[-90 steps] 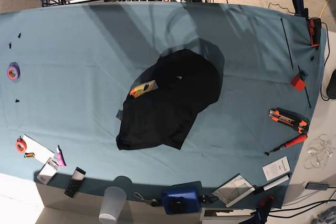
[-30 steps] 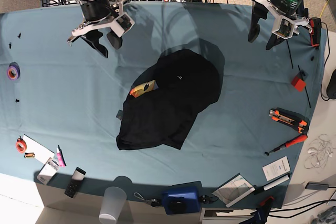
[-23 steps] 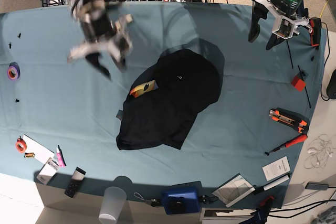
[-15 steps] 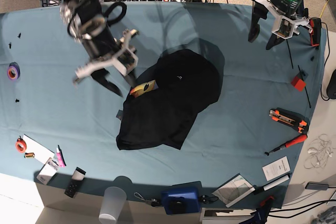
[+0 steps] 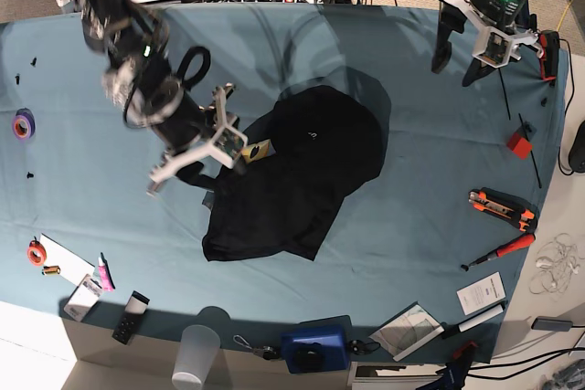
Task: Layout the t-shirt on the table in an organized manner, then fold the t-shirt properly
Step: 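Lower the right gripper onto the crumpled black t-shirt and grasp it, then drag the grasped shirt edge with the right gripper away from the shirt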
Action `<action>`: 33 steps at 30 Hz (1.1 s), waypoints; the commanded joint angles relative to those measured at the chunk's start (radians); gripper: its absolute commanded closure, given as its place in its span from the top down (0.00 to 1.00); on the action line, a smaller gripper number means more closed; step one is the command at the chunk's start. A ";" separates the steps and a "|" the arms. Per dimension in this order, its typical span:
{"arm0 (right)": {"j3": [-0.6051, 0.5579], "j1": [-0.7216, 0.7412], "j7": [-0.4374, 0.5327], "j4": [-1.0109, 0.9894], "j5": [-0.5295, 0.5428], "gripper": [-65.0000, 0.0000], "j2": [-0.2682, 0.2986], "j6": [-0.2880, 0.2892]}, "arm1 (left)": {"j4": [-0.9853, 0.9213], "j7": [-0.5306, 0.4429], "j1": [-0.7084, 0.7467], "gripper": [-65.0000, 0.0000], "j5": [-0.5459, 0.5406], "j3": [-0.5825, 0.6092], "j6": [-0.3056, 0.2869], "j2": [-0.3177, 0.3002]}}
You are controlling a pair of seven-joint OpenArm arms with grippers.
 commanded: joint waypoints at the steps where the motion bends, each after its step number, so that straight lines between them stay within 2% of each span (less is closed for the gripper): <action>1: 0.006 0.024 0.025 0.005 0.011 0.38 -0.001 -0.003 | 0.016 -0.027 0.008 0.45 -0.019 -0.003 -0.002 -0.003; 5: 0.006 0.042 0.024 -0.037 0.017 0.38 -0.062 0.009 | 0.016 -0.045 0.008 0.45 -0.019 -0.003 -0.003 -0.003; 7: 0.006 0.047 0.024 -0.069 0.018 0.38 -0.097 0.042 | 0.016 -0.059 0.008 0.45 -0.018 -0.003 -0.002 -0.003; 11: -0.006 0.063 0.024 -0.132 0.021 0.38 -0.164 0.044 | 0.016 -0.060 0.008 0.45 -0.018 -0.003 -0.003 -0.003; 15: -0.042 0.089 0.029 -0.170 0.021 0.38 -0.201 0.043 | 0.016 -0.060 0.008 0.45 -0.018 -0.003 -0.002 -0.003; 17: -0.058 0.105 0.028 -0.175 0.021 0.32 -0.212 0.042 | 0.016 -0.060 0.008 0.45 -0.018 -0.003 -0.002 -0.003; 19: -0.064 0.116 0.024 -0.175 0.019 0.16 -0.226 0.009 | 0.016 -0.060 0.008 0.45 -0.018 -0.003 -0.002 -0.003; 21: -0.064 0.119 0.015 -0.175 0.005 0.00 -0.243 -0.068 | 0.016 -0.060 0.008 0.45 -0.018 -0.003 -0.002 -0.003; 23: -0.064 0.119 -0.006 -0.175 -0.043 0.00 -0.257 -0.108 | 0.016 -0.060 0.008 0.45 -0.019 -0.003 -0.002 -0.003; 27: -0.063 0.118 -0.057 -0.172 -0.121 0.00 -0.253 -0.142 | 0.016 -0.060 0.008 0.45 -0.019 -0.003 0.000 -0.003; 33: -0.040 0.117 -0.194 -0.109 -0.140 0.00 -0.250 -0.167 | 0.016 -0.061 0.008 0.45 -0.018 -0.003 0.001 -0.003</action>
